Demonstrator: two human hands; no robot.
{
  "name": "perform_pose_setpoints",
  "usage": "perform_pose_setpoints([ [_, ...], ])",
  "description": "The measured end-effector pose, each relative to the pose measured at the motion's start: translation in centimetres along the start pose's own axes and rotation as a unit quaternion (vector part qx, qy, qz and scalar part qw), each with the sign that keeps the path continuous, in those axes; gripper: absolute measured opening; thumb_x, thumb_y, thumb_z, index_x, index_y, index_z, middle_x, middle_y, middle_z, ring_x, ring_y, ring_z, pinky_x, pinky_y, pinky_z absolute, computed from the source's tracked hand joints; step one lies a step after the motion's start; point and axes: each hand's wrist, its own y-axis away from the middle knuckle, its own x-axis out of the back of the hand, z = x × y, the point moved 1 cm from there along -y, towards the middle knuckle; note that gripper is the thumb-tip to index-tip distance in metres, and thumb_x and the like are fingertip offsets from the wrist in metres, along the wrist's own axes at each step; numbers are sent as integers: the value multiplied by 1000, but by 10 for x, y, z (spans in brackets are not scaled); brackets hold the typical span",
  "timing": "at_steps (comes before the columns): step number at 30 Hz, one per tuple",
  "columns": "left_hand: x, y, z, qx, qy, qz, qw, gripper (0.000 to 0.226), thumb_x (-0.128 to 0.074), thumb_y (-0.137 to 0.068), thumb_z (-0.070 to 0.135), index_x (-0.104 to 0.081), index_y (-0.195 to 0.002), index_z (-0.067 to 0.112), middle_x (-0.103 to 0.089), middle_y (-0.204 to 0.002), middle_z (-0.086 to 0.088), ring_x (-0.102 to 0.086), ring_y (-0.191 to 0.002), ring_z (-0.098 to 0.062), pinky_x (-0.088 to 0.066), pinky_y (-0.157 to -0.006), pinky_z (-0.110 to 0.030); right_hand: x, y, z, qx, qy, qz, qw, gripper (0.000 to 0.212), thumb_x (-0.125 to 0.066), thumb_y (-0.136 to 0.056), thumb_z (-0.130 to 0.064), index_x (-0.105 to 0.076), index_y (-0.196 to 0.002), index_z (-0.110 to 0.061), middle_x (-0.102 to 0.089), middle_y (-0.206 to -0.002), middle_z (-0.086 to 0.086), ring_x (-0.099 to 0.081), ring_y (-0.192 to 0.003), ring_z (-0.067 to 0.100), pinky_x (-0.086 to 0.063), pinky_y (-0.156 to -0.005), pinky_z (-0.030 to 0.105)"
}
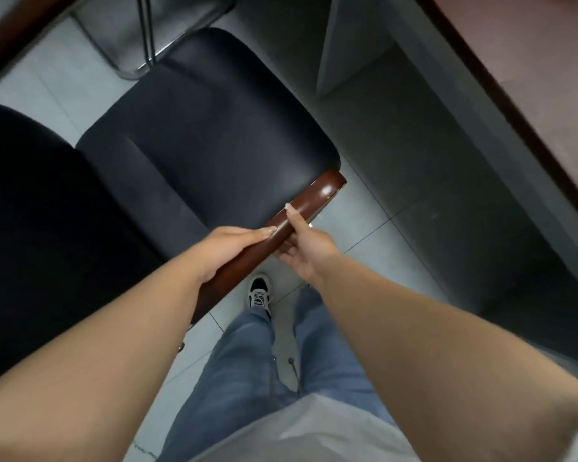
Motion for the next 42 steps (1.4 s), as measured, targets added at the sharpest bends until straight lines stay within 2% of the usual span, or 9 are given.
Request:
perform_pose_setpoints([
  [7,-59,-5,47,-8,64,17,998,28,-67,-80,47,-72,-83,20,-66,-70,-3,-59,-60,-14,-46,-63,-23,32,-3,-68,12,82,45,996,46,-65,-85,-36,-56,-116,-3,-66,-108,14,-65,-88,23,-53,-59,29],
  [13,-104,-14,41,16,57,-12,998,37,-66,-80,49,-72,-99,18,-67,-78,0,-61,-66,-12,-47,-61,-20,82,-4,-70,-5,91,74,993,37,-62,-86,-38,-59,-107,-7,-66,-107,11,-63,-97,20,-50,-94,34],
  [18,-107,-10,41,30,78,4,996,36,-62,-82,50,-68,-98,19,-66,-82,-1,-61,-70,-14,-46,-61,-22,85,4,-73,19,195,108,975,30,-61,-87,-39,-58,-87,-10,-67,-93,9,-64,-81,17,-50,-86,30],
  [21,-102,-4,46,-14,163,71,984,27,-59,-88,40,-61,-103,17,-66,-104,-5,-60,-89,-16,-46,-81,-24,80,14,-82,83,346,178,917,36,-59,-88,-44,-57,-76,-10,-66,-97,12,-64,-92,27,-51,-91,39],
  [25,-89,29,57,-86,253,137,954,15,-56,-91,31,-60,-93,16,-64,-93,-4,-59,-80,-14,-48,-75,-23,62,50,-90,171,421,193,869,53,-53,-91,-44,-49,-130,-9,-59,-117,10,-54,-113,27,-43,-99,40],
  [28,-81,70,62,-146,285,151,935,13,-55,-92,27,-56,-81,21,-62,-82,1,-56,-72,-9,-46,-68,-20,42,85,-80,256,394,160,868,49,-56,-91,-38,-50,-130,-11,-55,-128,9,-51,-118,27,-40,-103,39],
  [34,-50,183,51,-296,405,187,845,11,-53,-93,21,-59,-98,13,-62,-80,0,-59,-77,-11,-50,-75,-23,-51,174,-32,377,167,-2,911,7,-59,-90,-21,-60,-86,-15,-62,-84,2,-61,-85,20,-50,-82,33],
  [38,-19,271,12,-381,503,196,751,12,-51,-94,19,-60,-87,13,-61,-73,-2,-59,-71,-14,-52,-74,-27,-106,262,25,441,82,-149,881,13,-58,-90,-14,-58,-78,-12,-58,-70,1,-56,-66,12,-48,-60,23],
  [42,-27,341,-28,-440,474,106,755,27,-46,-96,29,-62,-106,10,-65,-86,-6,-62,-81,-18,-50,-77,-32,-120,333,77,533,94,-185,820,22,-58,-90,-13,-57,-68,-15,-60,-67,0,-56,-63,12,-47,-61,21],
])
